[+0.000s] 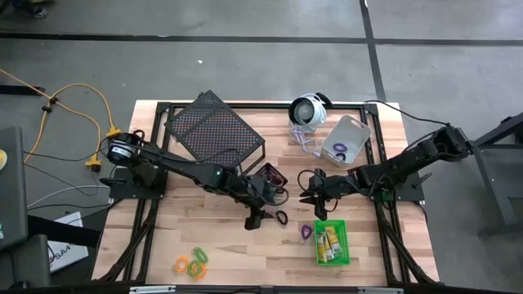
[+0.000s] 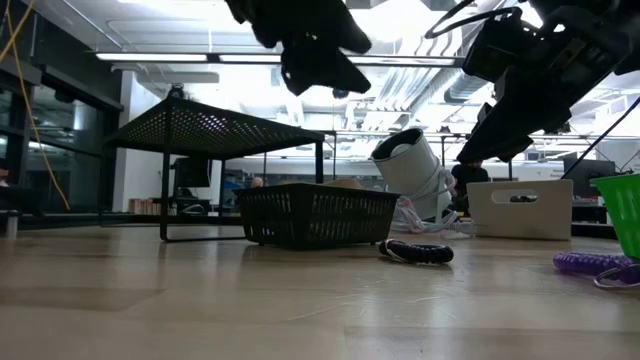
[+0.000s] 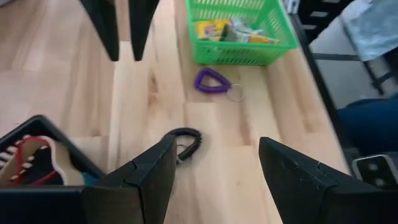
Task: Pick & Place Office Desk Supplies
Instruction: Put the black spring keychain into the white bin
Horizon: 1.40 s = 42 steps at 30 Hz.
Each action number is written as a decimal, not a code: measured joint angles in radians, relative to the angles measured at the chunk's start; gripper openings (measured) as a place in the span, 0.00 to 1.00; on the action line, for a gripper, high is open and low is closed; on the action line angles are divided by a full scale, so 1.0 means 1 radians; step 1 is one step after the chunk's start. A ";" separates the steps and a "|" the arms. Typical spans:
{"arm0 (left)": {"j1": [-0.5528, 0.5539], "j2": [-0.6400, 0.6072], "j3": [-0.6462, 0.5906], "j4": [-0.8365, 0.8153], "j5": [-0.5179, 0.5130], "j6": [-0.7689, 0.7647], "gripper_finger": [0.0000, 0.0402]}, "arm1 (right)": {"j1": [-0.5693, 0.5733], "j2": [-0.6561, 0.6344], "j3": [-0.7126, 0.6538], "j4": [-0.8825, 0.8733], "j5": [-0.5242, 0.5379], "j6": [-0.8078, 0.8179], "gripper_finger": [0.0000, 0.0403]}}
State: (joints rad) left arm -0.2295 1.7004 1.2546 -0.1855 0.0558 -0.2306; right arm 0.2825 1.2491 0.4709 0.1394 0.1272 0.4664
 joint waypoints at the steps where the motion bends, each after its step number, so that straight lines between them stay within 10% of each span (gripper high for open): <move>1: -0.001 0.000 0.000 -0.001 -0.024 0.005 0.55 | 0.000 0.000 0.000 0.000 0.000 0.000 0.20; 42: -0.039 0.195 0.038 0.035 -0.054 0.286 0.55 | 0.000 0.000 0.001 -0.009 0.000 0.000 0.20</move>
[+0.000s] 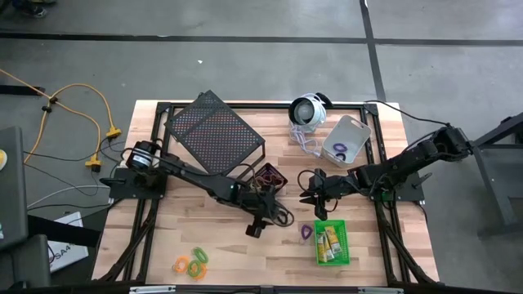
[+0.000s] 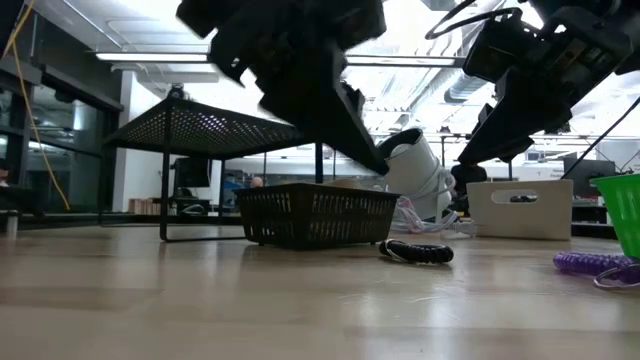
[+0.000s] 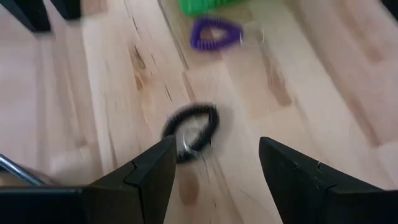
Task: Pick & Place Office Desk Supplies
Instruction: Put the black spring keychain into the white bin
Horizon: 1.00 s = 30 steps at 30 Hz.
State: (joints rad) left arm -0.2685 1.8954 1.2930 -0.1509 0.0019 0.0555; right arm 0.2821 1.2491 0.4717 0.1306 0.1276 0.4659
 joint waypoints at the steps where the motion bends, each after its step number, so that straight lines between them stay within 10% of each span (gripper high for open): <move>1: -0.002 0.000 0.016 -0.009 -0.002 0.000 0.55 | 0.000 0.000 0.000 -0.001 0.000 0.000 0.20; 30: -0.032 0.175 0.246 -0.179 -0.110 0.153 0.55 | 0.000 0.000 -0.002 0.000 0.000 0.006 0.20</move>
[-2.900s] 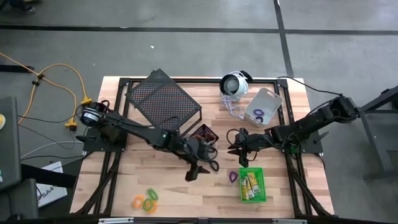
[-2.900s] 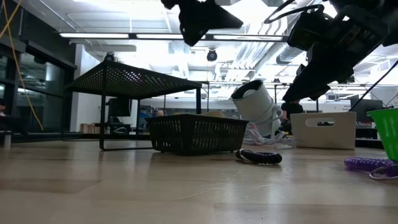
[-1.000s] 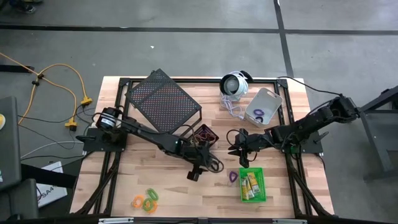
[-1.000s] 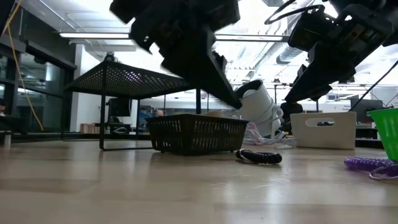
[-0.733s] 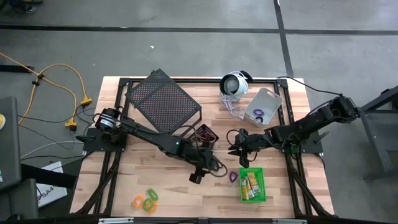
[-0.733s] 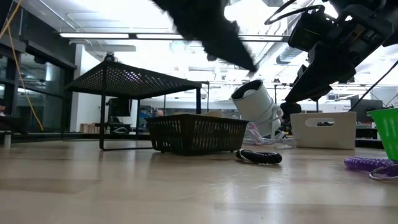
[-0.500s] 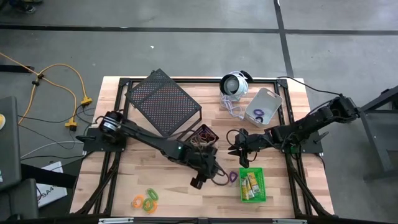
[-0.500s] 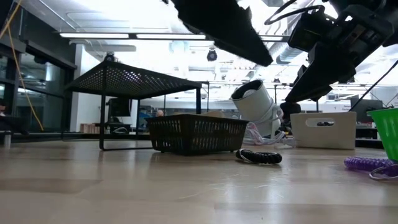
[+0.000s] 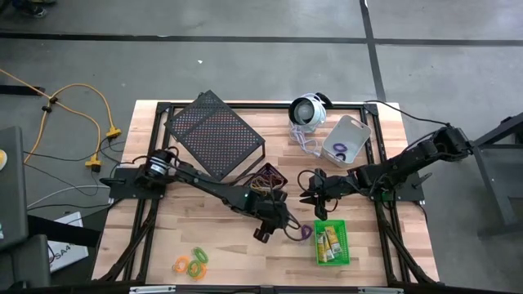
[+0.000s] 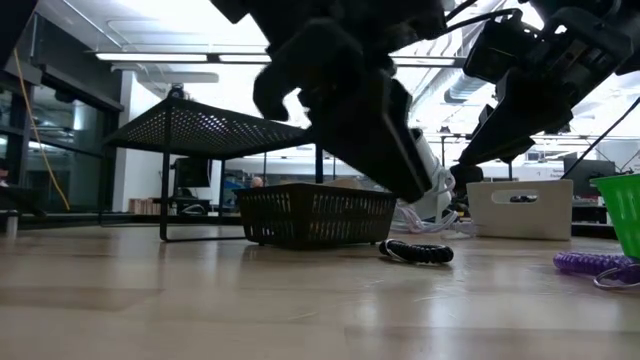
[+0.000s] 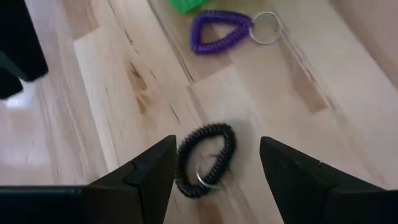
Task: Pick & Place Office Desk Supplies
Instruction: Put the black spring keychain into the white bin
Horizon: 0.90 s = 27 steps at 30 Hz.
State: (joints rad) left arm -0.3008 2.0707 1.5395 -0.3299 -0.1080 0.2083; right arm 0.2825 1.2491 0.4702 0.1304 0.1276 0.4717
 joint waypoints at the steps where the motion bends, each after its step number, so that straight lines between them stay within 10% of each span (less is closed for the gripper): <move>1: 0.000 0.003 0.000 -0.002 -0.001 0.000 0.55 | 0.000 0.000 0.000 0.000 0.000 0.000 0.20; 27: 0.032 0.068 -0.001 -0.033 0.018 -0.082 0.55 | 0.000 0.000 0.002 0.001 0.000 0.002 0.20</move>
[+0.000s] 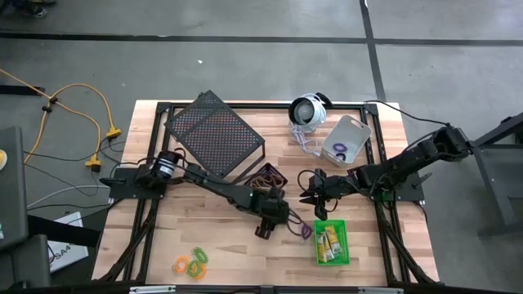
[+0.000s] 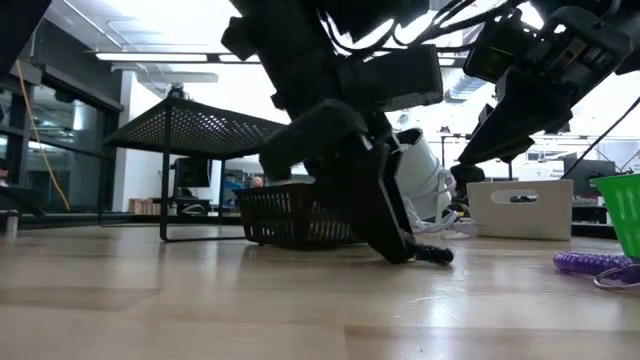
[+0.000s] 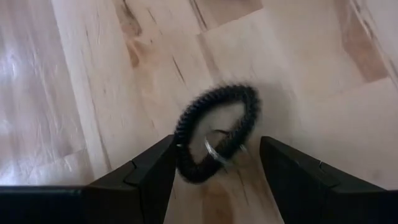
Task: Pick & Place Office Desk Supplies
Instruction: Put the black spring keychain into the white bin
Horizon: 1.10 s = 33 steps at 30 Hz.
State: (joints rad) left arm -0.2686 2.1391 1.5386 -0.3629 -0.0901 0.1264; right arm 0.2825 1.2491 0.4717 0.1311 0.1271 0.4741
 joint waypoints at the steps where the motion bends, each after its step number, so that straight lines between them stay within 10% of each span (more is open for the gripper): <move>1: 0.002 0.000 0.000 -0.013 0.008 -0.009 0.55 | 0.000 0.000 0.000 0.000 0.000 0.000 0.20; 33: -0.059 0.009 -0.001 0.111 -0.046 0.066 0.55 | 0.000 0.000 0.000 -0.003 0.000 0.000 0.20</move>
State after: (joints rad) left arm -0.3275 2.1483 1.5375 -0.2517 -0.1358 0.1928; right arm 0.2825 1.2491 0.4717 0.1284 0.1272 0.4740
